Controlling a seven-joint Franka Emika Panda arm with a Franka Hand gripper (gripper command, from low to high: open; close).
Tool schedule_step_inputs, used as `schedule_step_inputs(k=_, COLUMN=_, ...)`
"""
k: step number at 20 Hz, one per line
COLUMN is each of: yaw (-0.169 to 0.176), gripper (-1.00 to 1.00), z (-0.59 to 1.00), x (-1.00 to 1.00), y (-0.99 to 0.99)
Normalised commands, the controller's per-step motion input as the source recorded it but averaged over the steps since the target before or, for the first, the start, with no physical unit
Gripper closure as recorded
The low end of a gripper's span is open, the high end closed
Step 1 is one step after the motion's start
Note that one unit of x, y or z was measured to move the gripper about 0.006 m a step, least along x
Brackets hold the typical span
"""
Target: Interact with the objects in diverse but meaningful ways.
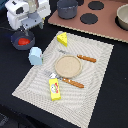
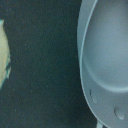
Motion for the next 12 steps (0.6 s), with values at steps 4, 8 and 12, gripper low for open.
schedule_step_inputs(k=4, yaw=0.000, gripper=-1.00, z=-0.21, x=-0.07, y=0.01)
schedule_step_inputs(k=8, yaw=0.000, gripper=1.00, z=-0.21, x=-0.09, y=0.00)
schedule_step_inputs(k=12, yaw=0.000, gripper=1.00, z=-0.21, x=-0.09, y=0.00)
